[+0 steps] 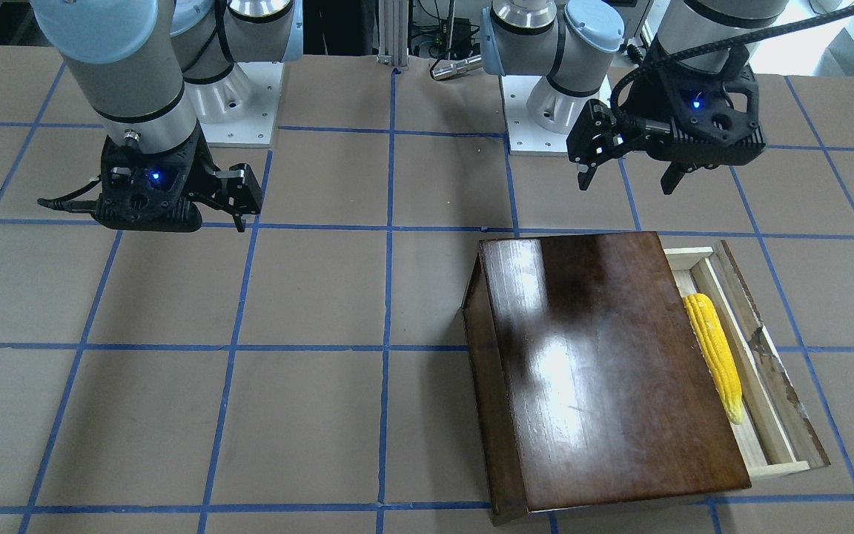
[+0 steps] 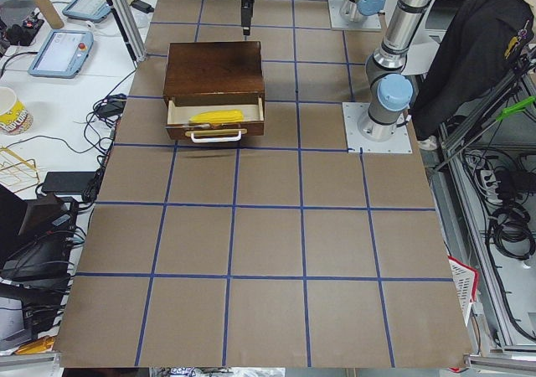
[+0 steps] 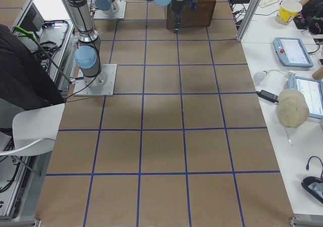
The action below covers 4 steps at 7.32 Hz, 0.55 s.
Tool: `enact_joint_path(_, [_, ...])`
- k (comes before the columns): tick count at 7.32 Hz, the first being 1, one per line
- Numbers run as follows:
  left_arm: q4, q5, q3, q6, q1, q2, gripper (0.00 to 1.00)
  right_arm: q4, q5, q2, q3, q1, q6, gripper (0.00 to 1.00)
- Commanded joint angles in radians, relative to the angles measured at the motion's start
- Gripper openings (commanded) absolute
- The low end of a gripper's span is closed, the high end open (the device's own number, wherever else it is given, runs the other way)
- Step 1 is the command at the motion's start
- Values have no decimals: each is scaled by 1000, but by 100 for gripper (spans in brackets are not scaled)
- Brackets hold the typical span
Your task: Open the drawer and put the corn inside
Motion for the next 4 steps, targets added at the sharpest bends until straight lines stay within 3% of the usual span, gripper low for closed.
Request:
enact_joint_path(1, [-17,-1,1,1,-3,15,100,1,0,-1,0,0,0,100])
enact_joint_path(4, [-19,-2,-1,2,-6,21,100,1,0,-1,0,0,0,100])
